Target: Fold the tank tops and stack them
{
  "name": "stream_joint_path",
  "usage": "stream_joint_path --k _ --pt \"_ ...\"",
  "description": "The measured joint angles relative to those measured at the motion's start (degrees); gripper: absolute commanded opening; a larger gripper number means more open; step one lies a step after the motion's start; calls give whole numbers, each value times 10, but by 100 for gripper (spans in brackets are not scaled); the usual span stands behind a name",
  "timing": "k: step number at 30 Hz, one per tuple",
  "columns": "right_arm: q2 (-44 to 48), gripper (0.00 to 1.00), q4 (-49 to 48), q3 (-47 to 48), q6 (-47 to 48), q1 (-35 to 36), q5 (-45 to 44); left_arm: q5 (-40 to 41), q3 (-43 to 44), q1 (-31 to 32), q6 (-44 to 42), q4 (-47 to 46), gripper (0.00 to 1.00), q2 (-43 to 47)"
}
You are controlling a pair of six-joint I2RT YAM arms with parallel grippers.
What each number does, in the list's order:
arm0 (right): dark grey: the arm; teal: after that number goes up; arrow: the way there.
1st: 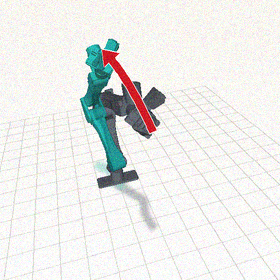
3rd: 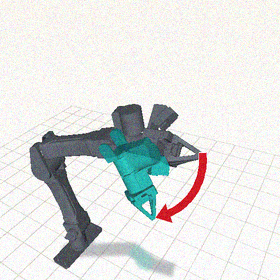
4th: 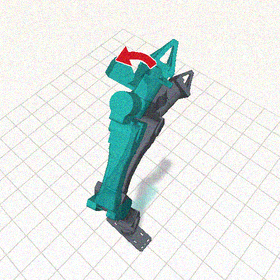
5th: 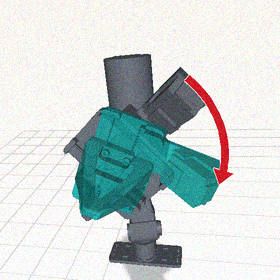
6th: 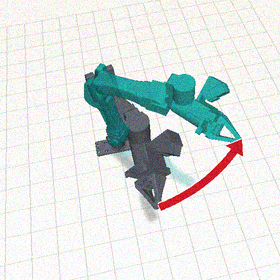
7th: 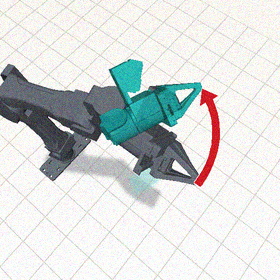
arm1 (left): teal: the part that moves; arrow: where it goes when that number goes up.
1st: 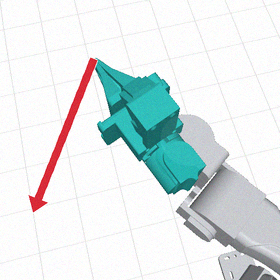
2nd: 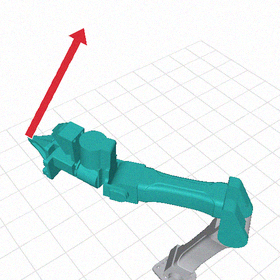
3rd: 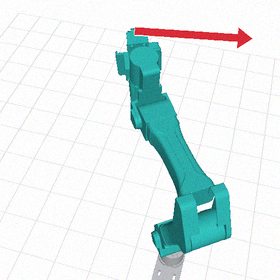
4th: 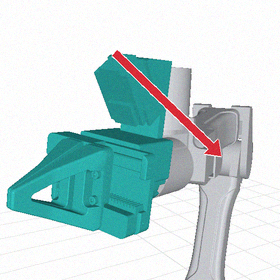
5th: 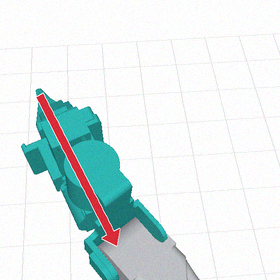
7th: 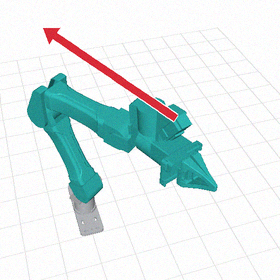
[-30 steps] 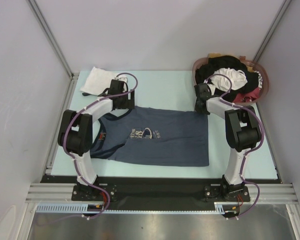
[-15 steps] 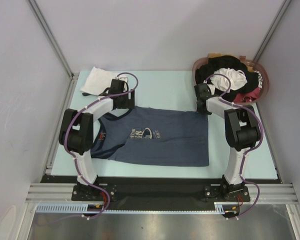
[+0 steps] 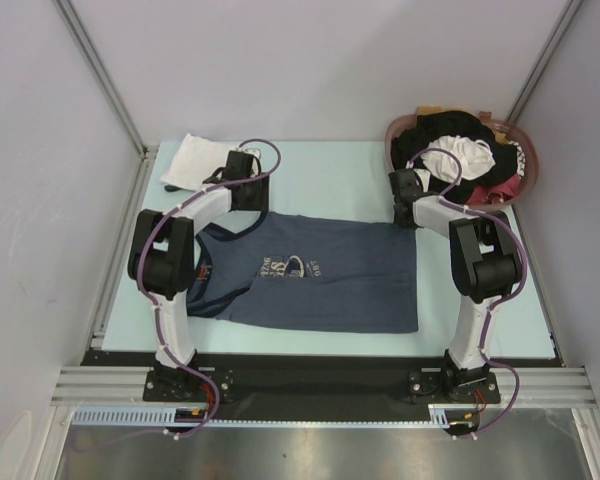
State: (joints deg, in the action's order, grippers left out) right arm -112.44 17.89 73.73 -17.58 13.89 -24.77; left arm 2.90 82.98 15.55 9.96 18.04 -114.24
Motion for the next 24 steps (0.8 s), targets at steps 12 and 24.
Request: stream_joint_path --k 12,24 --pt "39 0 -42 -50 8 1 24 -1 29 0 0 16 67 -42" --pt "52 0 -66 -61 13 8 35 -16 95 10 5 33 24 -107"
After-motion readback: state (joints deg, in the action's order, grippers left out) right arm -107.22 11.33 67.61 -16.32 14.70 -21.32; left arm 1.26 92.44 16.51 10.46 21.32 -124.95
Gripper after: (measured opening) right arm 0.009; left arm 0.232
